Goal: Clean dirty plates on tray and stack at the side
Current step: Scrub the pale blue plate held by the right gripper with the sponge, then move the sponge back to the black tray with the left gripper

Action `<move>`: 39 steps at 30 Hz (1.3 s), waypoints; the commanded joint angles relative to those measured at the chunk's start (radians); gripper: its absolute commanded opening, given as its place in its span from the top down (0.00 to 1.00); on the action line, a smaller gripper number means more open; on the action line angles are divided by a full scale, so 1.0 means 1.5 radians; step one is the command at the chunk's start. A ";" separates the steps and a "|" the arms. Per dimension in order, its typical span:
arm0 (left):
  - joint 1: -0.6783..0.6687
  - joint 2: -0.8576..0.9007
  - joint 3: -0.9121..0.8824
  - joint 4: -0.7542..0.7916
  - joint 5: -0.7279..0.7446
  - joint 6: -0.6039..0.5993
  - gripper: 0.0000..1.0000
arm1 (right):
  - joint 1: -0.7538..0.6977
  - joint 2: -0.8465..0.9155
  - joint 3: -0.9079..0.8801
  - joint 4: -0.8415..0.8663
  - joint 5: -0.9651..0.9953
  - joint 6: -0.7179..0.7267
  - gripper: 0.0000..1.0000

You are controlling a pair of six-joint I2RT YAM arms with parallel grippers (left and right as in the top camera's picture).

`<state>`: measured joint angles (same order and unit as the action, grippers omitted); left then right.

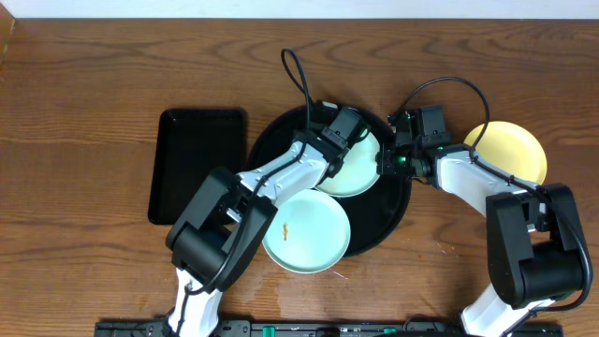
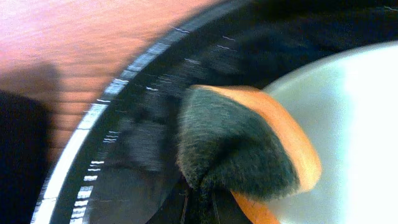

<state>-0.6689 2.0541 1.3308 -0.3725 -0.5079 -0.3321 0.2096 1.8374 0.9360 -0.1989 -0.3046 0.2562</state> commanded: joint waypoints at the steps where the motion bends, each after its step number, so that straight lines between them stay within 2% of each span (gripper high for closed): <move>1: 0.041 -0.020 0.019 -0.030 -0.156 0.016 0.93 | -0.012 0.028 -0.027 -0.027 0.075 -0.006 0.99; 5: 0.046 -0.060 0.032 -0.054 -0.155 0.009 0.93 | -0.012 0.028 -0.027 -0.027 0.075 -0.006 0.99; 8: 0.058 -0.112 0.032 -0.099 -0.136 -0.026 0.93 | -0.012 0.028 -0.027 -0.026 0.075 -0.013 0.99; 13: 0.125 -0.221 0.032 -0.236 0.056 -0.094 0.93 | -0.012 0.022 -0.027 -0.020 0.075 -0.063 0.99; 19: 0.274 -0.270 0.030 -0.354 0.231 -0.077 0.93 | -0.012 0.003 -0.027 -0.009 0.030 -0.179 0.99; 24: 0.373 -0.267 -0.041 -0.345 0.275 -0.046 0.92 | -0.012 0.003 -0.027 -0.018 0.020 -0.189 0.99; 29: 0.431 -0.267 -0.139 -0.269 0.274 -0.039 0.92 | -0.012 -0.003 -0.018 -0.022 0.029 -0.136 0.99; 33: 0.453 -0.267 -0.168 -0.252 0.275 -0.021 0.66 | -0.002 -0.039 0.008 -0.058 0.057 -0.144 0.99; 35: 0.457 -0.269 -0.166 -0.252 0.276 -0.018 0.50 | 0.014 -0.069 0.018 -0.081 0.086 -0.162 0.99; 39: 0.457 -0.275 -0.151 -0.255 0.342 0.009 0.41 | 0.052 -0.117 0.019 -0.097 0.185 -0.167 0.99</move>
<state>0.0128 1.6497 1.0767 -0.7509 -0.0769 -0.3603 0.2455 1.7359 0.9390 -0.3408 -0.1696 0.0357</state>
